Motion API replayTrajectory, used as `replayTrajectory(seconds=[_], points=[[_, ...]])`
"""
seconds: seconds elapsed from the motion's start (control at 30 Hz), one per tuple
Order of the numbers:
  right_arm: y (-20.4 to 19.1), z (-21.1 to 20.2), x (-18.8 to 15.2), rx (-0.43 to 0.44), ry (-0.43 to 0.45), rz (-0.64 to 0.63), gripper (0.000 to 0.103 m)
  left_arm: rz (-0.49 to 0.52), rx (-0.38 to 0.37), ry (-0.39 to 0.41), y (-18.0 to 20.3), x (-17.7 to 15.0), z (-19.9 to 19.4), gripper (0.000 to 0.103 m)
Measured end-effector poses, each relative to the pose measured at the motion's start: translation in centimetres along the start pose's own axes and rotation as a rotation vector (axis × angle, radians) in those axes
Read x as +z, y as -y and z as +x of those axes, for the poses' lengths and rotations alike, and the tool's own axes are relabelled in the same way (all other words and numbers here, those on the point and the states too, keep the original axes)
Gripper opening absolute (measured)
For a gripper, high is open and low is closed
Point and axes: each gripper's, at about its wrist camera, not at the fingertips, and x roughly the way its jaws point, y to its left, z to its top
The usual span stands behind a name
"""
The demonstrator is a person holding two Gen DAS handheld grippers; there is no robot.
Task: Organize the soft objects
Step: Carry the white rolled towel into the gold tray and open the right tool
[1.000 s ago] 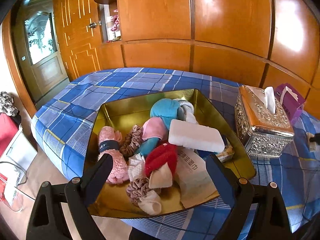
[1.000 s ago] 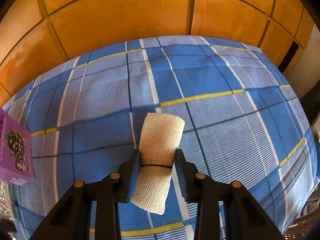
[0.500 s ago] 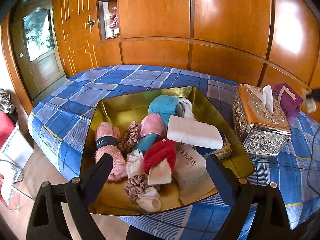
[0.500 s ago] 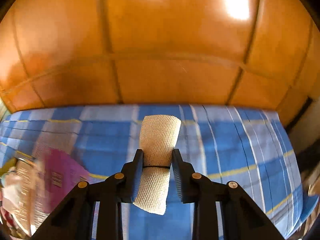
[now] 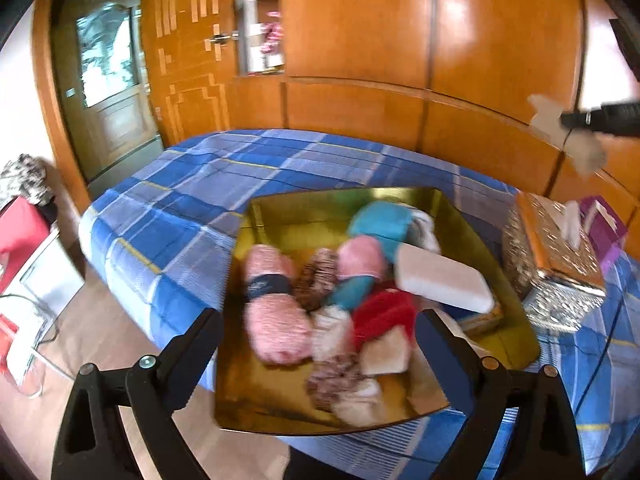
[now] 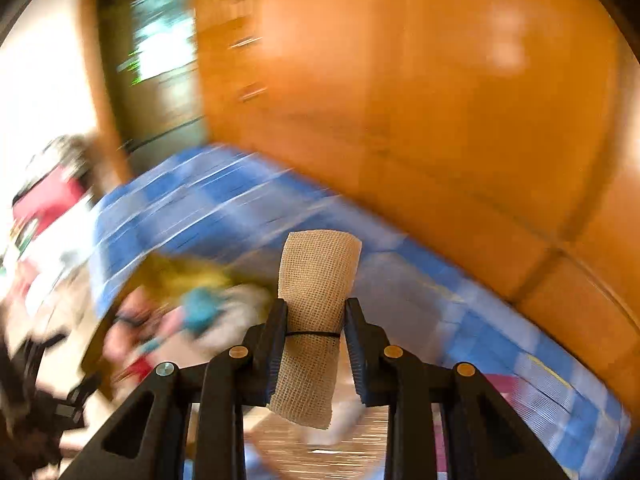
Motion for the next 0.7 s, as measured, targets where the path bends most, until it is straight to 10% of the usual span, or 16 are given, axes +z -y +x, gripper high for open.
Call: replayTrajectory(seconds=[0.27,0.7], points=[[-14.2,8.2,-5.6,0.235,-0.197,-0.250,0.028,-0.089,0.059,0.009,-4.0,0.1,0.1,0.099],[-14.0,15.7,-6.8,0.058,-0.222,-0.108,0.031,-0.075,0.048,-0.008,-2.6,-0.6,0.9,0.103]])
